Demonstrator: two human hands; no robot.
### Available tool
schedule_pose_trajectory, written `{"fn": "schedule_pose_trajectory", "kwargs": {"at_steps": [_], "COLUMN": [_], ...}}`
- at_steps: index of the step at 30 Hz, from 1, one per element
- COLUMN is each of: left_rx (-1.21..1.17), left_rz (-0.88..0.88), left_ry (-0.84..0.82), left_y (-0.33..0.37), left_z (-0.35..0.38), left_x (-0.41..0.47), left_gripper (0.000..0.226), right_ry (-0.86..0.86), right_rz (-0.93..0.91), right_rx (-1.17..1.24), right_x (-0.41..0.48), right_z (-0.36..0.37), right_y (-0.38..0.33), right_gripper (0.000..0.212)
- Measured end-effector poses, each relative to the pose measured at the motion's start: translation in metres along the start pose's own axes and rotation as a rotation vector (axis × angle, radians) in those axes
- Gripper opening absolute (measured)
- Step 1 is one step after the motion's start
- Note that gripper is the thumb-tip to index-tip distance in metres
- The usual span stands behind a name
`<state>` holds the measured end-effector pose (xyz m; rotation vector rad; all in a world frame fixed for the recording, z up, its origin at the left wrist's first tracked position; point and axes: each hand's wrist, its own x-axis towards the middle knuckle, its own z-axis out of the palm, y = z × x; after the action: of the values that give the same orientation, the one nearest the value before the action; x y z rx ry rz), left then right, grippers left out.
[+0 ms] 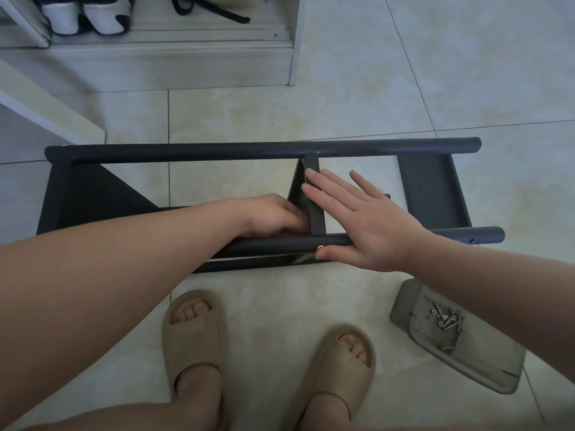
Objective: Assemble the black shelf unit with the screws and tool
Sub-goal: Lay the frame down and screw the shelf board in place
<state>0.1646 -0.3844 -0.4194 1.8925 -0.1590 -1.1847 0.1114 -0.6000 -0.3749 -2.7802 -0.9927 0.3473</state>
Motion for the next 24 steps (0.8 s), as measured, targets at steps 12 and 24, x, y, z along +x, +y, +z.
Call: {"fn": "schedule_pose_trajectory", "kwargs": {"at_steps": [12,24], "left_rx": [-0.36,-0.415], "left_rz": [-0.012,-0.096], "left_ry": [-0.288,-0.292], "left_y": [-0.0015,-0.0012], "left_z": [-0.0006,-0.0006], "left_x": [-0.0016,-0.0023], "left_gripper": [0.042,0.027], "right_ry": [0.016,0.011], "right_rz": [-0.001,0.003], "right_rx": [-0.022,-0.033], "right_x": [-0.0001,0.0], "right_z": [0.0004,0.0], "right_y": [0.0001,0.0], "right_gripper": [0.092,0.092]}}
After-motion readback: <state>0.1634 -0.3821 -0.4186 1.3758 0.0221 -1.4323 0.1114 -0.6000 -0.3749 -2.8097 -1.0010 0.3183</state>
